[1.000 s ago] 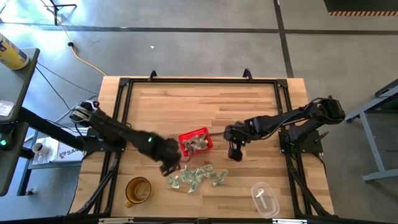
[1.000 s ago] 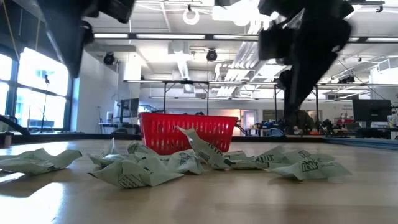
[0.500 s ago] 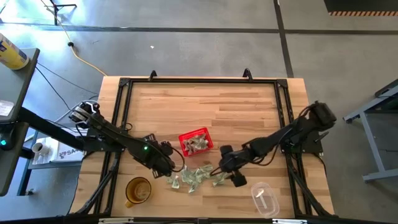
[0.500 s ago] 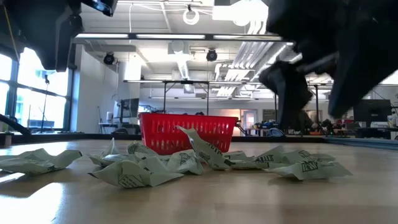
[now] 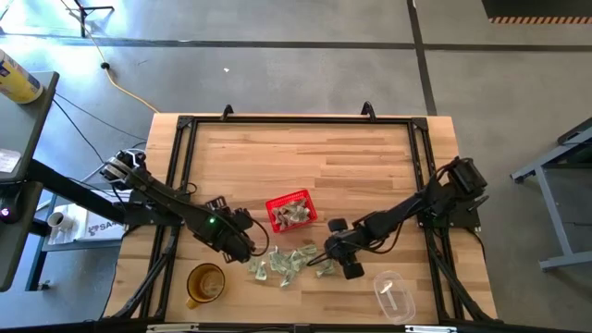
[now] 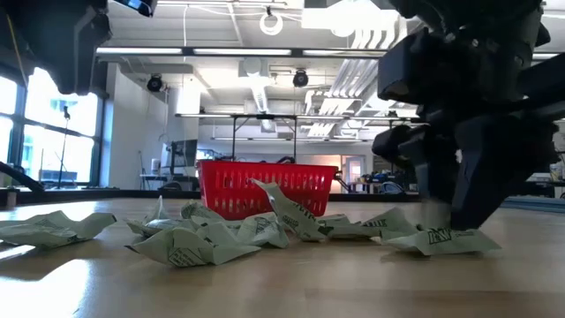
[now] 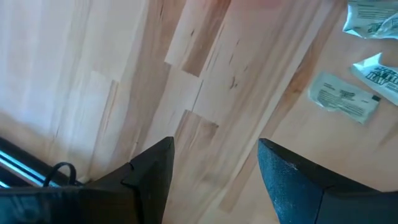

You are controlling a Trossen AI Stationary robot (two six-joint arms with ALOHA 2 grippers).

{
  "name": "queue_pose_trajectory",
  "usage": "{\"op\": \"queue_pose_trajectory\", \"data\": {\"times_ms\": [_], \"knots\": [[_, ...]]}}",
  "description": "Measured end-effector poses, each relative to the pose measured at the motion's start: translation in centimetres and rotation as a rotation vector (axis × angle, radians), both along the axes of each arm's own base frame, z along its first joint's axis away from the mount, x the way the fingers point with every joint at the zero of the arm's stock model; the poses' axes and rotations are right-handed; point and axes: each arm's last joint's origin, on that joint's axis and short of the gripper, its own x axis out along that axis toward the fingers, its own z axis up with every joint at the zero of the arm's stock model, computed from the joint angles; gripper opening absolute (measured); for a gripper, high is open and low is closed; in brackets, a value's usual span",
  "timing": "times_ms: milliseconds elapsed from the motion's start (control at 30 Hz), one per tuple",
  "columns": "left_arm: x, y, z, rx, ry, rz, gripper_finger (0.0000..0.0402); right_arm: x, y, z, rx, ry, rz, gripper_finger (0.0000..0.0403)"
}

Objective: Pick and place Stevia / Truvia into bins
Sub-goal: Put the stevia packet into the orange basket

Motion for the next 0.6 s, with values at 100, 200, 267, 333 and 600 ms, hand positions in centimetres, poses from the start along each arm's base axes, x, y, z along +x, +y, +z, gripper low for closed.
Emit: {"op": "queue_pose_trajectory", "data": {"times_ms": [100, 200, 267, 333, 600], "knots": [[0.2, -0.1, 0.0, -0.013, -0.015, 0.002, 0.0264, -0.1, 0.0, 0.0, 0.034, 0.026, -0.006, 0.0049], [0.4, -0.3, 0.0, -0.047, -0.036, 0.011, 0.0264, 0.0, -0.7, 1.2, 0.114, 0.101, -0.086, 0.0008], [0.6, -0.4, 0.0, -0.062, -0.051, 0.021, 0.0264, 0.4, -1.2, 3.0, 0.118, 0.08, -0.146, 0.0015], [0.7, -0.5, 0.0, -0.077, -0.061, 0.023, 0.0264, 0.5, -2.0, 5.1, 0.065, 0.042, -0.186, 0.0016], [1.1, -0.7, 0.0, -0.103, -0.107, 0.037, 0.026, 2.6, -8.5, 11.1, -0.066, -0.187, -0.378, 0.0006]]}}
